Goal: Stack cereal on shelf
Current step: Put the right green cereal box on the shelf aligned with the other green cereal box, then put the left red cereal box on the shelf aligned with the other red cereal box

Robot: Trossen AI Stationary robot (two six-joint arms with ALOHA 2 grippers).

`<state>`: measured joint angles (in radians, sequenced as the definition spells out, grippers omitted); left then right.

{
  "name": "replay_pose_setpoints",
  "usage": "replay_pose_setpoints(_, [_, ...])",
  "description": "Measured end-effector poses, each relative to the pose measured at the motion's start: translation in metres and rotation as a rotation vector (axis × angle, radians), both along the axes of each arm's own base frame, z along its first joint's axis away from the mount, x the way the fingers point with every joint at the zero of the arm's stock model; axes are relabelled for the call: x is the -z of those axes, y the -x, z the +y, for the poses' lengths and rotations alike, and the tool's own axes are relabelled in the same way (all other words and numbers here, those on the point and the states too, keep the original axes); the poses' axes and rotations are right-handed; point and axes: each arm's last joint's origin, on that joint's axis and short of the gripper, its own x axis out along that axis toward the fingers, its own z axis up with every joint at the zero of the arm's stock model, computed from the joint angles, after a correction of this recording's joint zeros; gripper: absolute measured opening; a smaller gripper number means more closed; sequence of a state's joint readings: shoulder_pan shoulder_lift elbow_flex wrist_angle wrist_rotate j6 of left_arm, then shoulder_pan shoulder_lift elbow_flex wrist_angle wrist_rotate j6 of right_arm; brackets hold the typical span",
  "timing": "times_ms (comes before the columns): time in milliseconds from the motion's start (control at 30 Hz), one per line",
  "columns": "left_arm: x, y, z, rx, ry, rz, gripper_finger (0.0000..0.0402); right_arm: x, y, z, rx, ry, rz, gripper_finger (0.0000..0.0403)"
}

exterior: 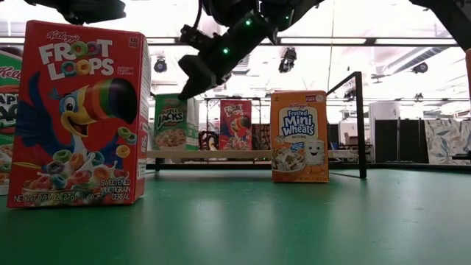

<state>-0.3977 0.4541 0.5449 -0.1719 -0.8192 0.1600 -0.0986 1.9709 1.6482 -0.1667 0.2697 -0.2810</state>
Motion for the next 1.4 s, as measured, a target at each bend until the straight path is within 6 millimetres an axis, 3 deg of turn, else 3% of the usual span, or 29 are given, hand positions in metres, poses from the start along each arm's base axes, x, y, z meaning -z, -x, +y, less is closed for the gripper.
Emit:
replay_pose_setpoints(633, [-0.002, 0.0, 0.0, 0.0, 0.01, -0.018, 0.021, -0.034, 0.004, -0.005, -0.03, 0.053, -0.154, 0.0012])
replay_pose_setpoints(833, [-0.002, -0.006, -0.004, 0.072, 0.178, -0.082, 0.021, -0.074, 0.023, 0.036, -0.17, 0.039, -0.193, 0.0012])
replay_pose_setpoints(1000, [0.007, -0.026, -0.02, 0.228, 0.343, -0.056, 0.021, -0.094, 0.04, 0.077, -0.334, 0.038, -0.187, 0.0012])
replay_pose_setpoints(1200, [0.016, -0.058, -0.046, 0.301, 0.376, -0.038, 0.021, -0.097, 0.062, 0.118, -0.431, -0.015, -0.068, 0.0012])
replay_pose_setpoints(1400, [0.012, -0.077, -0.069, 0.346, 0.396, 0.013, 0.021, -0.091, 0.085, 0.145, -0.435, -0.113, 0.104, 0.0012])
